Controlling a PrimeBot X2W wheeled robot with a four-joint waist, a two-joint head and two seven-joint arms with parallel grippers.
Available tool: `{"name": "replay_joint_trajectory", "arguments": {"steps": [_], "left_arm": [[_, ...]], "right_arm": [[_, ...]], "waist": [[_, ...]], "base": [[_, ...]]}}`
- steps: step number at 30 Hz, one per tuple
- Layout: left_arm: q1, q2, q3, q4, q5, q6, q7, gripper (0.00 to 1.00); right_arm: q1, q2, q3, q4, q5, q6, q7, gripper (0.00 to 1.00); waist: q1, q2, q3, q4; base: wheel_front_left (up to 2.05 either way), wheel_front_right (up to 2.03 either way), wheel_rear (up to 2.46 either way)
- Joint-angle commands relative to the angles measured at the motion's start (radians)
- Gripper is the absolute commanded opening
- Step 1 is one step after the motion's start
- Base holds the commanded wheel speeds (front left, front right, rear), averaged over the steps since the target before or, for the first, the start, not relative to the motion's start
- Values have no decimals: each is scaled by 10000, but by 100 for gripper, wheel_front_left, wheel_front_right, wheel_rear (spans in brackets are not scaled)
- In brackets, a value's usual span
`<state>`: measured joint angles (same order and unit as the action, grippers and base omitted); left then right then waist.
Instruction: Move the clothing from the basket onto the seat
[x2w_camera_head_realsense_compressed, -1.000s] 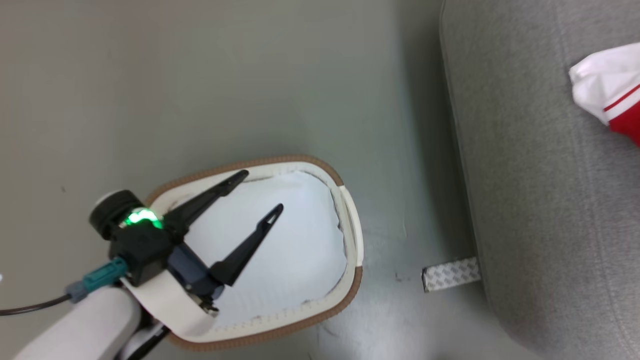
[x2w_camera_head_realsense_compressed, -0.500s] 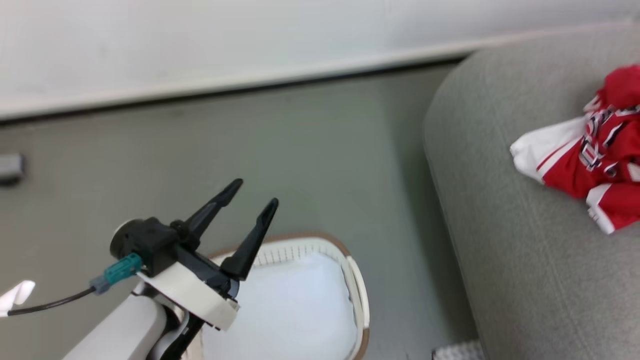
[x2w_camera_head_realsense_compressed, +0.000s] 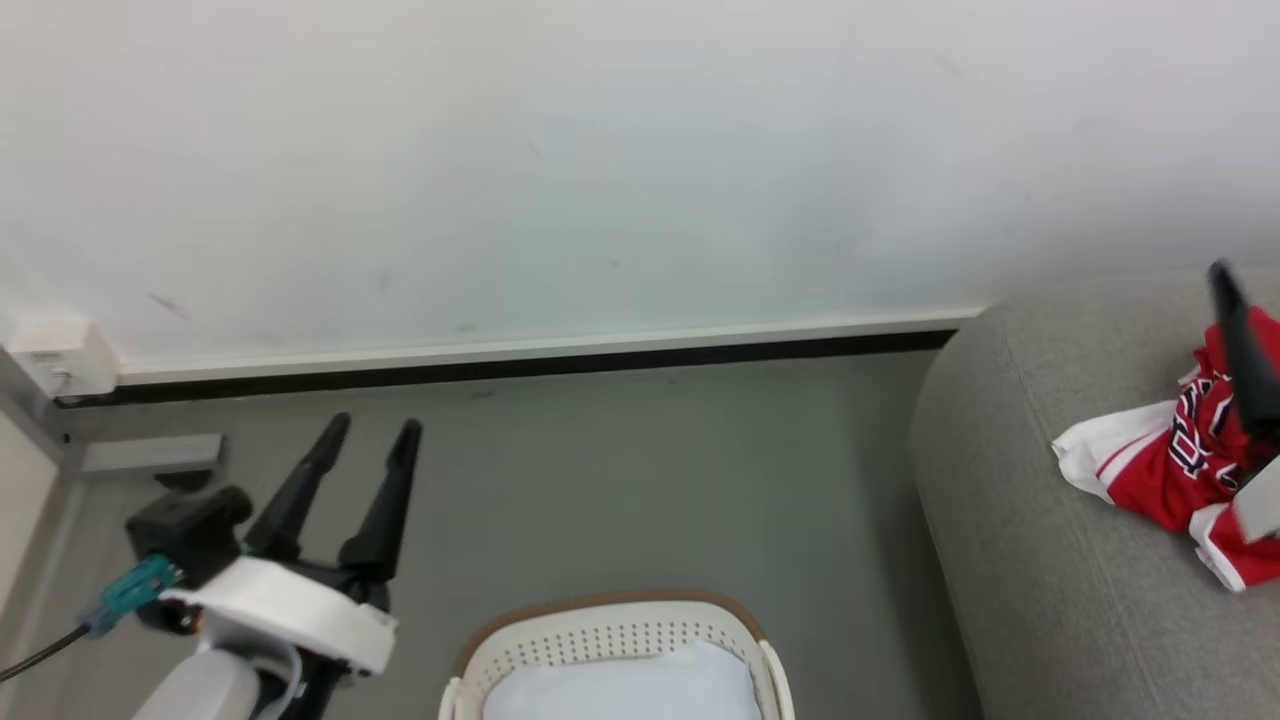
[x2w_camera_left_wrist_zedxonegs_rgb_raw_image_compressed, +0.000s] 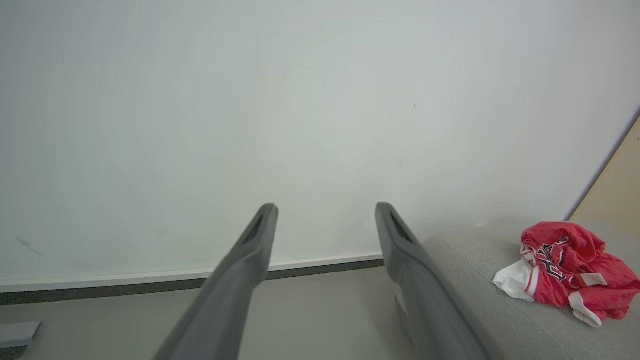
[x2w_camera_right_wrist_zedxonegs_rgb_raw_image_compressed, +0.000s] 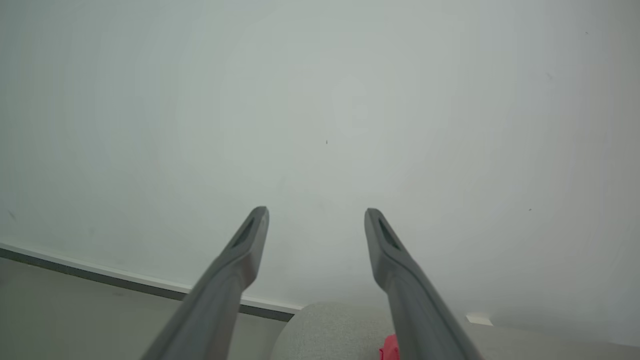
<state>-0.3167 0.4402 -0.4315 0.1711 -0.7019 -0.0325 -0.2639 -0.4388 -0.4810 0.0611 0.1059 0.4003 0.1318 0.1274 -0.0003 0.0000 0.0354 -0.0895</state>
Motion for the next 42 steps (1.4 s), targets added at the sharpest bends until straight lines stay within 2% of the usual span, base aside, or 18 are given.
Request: {"name": "replay_joint_trajectory", "arguments": {"steps": [1, 8, 14, 24, 33, 42], "left_arm": [[398, 86, 366, 64, 115, 60, -3, 100], [1609, -282, 1624, 54, 656, 99, -4, 100], [2630, -1072, 2721, -11, 1501, -159, -4, 100], [3444, -2213, 3789, 129, 2829, -741, -4, 100], [3219, -2532, 4136, 357, 3644, -960, -4, 100], [3256, -2736, 4275, 473, 3822, -987, -4, 100]], "right_arm": [[732, 489, -134, -430, -74, -22, -336, 100], [3111, 2494, -324, -1375, -757, -22, -1743, 100], [4616, 3674, -65, -854, -1302, -22, -3280, 100], [5001, 4239, 558, 232, -1540, -22, -3923, 100], [4665, 4302, 755, 255, -1674, -22, -3928, 100], [4615, 4306, 821, 323, -1516, -22, -3930, 100]], "waist": [[3, 0, -393, 366], [3, 0, -463, 623], [3, 0, -454, 731], [3, 0, -477, 709], [3, 0, -567, 603], [3, 0, -538, 457]], "base": [[0, 0, 0], [0, 0, 0], [0, 0, 0], [0, 0, 0], [0, 0, 0], [0, 0, 0]]}}
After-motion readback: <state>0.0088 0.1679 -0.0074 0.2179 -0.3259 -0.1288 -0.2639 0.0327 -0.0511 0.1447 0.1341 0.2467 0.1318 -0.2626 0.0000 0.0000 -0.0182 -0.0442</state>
